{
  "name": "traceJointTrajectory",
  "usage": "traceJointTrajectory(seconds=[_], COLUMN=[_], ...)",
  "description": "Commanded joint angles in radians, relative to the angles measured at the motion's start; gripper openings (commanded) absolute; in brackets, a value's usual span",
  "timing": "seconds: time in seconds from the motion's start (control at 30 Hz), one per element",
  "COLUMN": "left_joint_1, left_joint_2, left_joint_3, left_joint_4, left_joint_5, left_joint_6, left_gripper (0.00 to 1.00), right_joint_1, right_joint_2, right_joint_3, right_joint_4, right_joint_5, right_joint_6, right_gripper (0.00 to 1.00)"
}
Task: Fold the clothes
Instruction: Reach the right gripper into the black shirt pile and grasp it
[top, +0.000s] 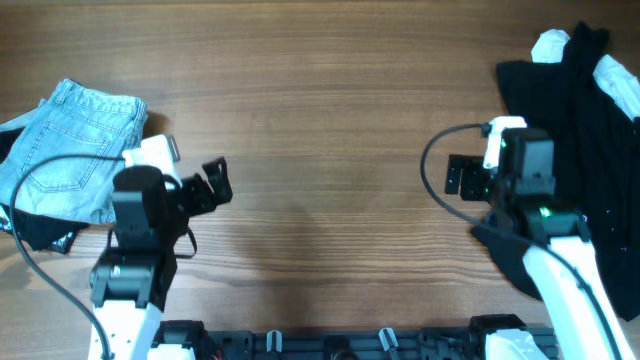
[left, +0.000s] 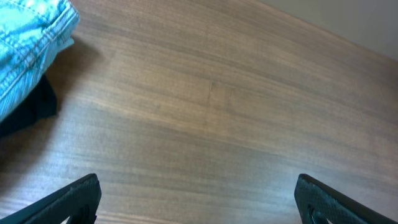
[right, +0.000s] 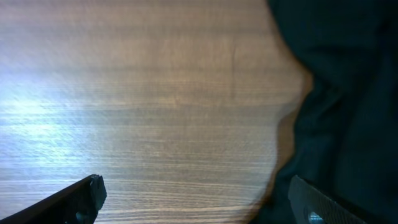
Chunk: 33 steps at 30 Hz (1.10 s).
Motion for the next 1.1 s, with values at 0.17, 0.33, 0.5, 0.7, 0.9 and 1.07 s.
traceJointTrajectory(seconds=[0.17,0.33,0.5,0.7,0.9,1.07], left_joint_1=[-0.003,-0.003,-0.003,-0.003,-0.003,-0.003], left_joint_2=[0.047,0.047,0.047,0.047,0.047,0.047], left_joint_3=[0.044,0.044,0.044,0.044,0.044,0.044], left_joint_4=[-0.007,-0.007,-0.007,-0.006,0.002,0.009], left_joint_5=[0.012,0.012,0.012,0.012,0.012,0.012], left_joint_6=[0.023,0.023,0.023,0.023,0.023,0.023], left_gripper=[1.0,1.0,1.0,1.0,1.0,1.0], right_joint_1=[-0.068,-0.197,-0.22,-0.22,-0.224,-0.233], right_joint_2=[0.201,0.31,0.398,0.462,0.365,0.243], right_joint_3=[0.015,-0.018,-0.058,-0.083,0.029,0.334], right_joint_4=[-0.079,-0.093,-0.08,-0.061,-0.146,-0.249], right_joint_5=[0.13,0.112,0.112,0.103,0.039,0.046], right_joint_6=[0.261,0.327,0.325,0.323,0.314,0.215], right_gripper=[0.99,1.0,0.8,0.04,0.04,0.04])
